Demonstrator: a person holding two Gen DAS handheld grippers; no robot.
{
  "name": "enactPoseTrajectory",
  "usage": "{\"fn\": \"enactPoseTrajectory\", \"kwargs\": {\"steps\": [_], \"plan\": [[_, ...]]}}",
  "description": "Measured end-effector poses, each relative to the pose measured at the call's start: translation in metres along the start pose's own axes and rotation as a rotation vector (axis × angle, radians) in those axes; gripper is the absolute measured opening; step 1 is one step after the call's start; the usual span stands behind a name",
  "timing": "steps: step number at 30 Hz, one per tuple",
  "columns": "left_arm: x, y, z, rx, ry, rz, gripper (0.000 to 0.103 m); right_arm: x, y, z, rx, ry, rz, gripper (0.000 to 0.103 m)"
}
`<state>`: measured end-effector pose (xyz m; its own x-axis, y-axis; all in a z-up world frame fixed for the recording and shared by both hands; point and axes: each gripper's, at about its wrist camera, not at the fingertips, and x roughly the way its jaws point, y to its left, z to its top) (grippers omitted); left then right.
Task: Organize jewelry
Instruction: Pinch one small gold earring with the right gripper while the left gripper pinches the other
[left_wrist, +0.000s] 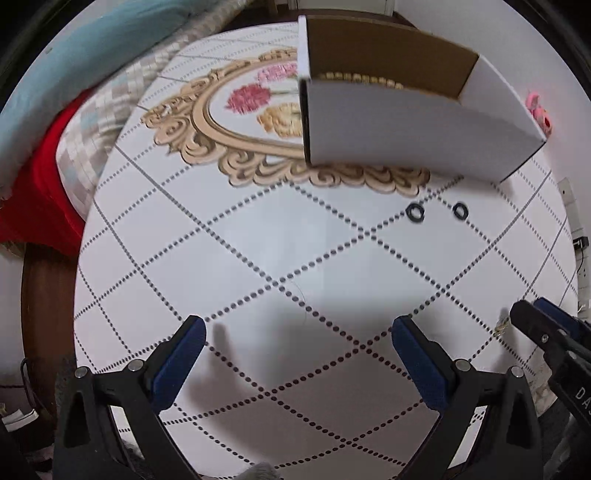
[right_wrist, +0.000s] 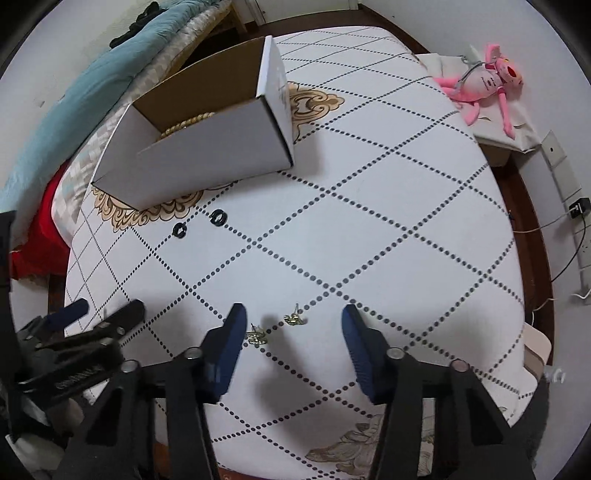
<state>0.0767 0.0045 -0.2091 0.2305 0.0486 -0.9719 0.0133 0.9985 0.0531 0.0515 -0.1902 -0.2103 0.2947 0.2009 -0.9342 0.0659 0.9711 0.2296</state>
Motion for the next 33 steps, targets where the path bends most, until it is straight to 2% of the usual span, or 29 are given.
{"fn": "enactPoseTrajectory", "kwargs": {"steps": [2, 3, 4, 6, 9, 12, 17, 20, 22, 23, 26, 27, 31, 33], "plan": [[0.003, -0.002, -0.001, 0.007, 0.006, 0.006, 0.103, 0.005, 0.003, 0.000, -0.012, 0.002, -0.001, 0.041], [0.004, -0.003, -0.002, 0.011, 0.008, 0.011, 0.103, 0.005, 0.006, -0.001, -0.027, -0.010, -0.012, 0.034], [0.005, -0.004, -0.002, 0.014, 0.010, 0.016, 0.103, 0.006, 0.009, -0.001, -0.046, -0.014, -0.028, 0.030], [0.005, -0.005, -0.002, 0.010, 0.011, 0.017, 0.103, 0.007, 0.013, -0.003, -0.075, -0.023, -0.058, 0.009], [0.003, -0.005, -0.005, 0.005, 0.006, 0.018, 0.103, 0.008, 0.015, -0.004, -0.088, -0.031, -0.066, 0.009], [-0.008, -0.012, -0.010, 0.005, -0.016, -0.002, 0.102, 0.003, 0.007, -0.006, -0.048, -0.045, -0.035, 0.009], [-0.026, -0.045, -0.022, 0.040, -0.035, -0.135, 0.102, -0.016, -0.020, -0.006, 0.018, -0.074, -0.028, 0.009], [-0.027, -0.070, -0.026, 0.085, -0.034, -0.179, 0.102, -0.028, -0.040, -0.008, 0.052, -0.089, -0.048, 0.009], [-0.024, -0.085, -0.025, 0.117, -0.031, -0.189, 0.096, -0.032, -0.051, -0.009, 0.076, -0.095, -0.058, 0.009], [-0.022, -0.093, -0.026, 0.131, -0.027, -0.192, 0.089, -0.034, -0.056, -0.010, 0.089, -0.098, -0.064, 0.009], [-0.018, -0.109, -0.029, 0.157, -0.024, -0.186, 0.086, -0.038, -0.070, -0.013, 0.120, -0.103, -0.076, 0.009], [-0.017, -0.114, -0.029, 0.169, -0.030, -0.181, 0.082, -0.038, -0.074, -0.013, 0.128, -0.104, -0.077, 0.009], [-0.014, -0.121, -0.021, 0.206, -0.058, -0.147, 0.076, -0.041, -0.085, -0.016, 0.153, -0.110, -0.086, 0.009], [-0.014, -0.124, -0.018, 0.220, -0.070, -0.132, 0.066, -0.042, -0.088, -0.017, 0.161, -0.111, -0.090, 0.009]]}}
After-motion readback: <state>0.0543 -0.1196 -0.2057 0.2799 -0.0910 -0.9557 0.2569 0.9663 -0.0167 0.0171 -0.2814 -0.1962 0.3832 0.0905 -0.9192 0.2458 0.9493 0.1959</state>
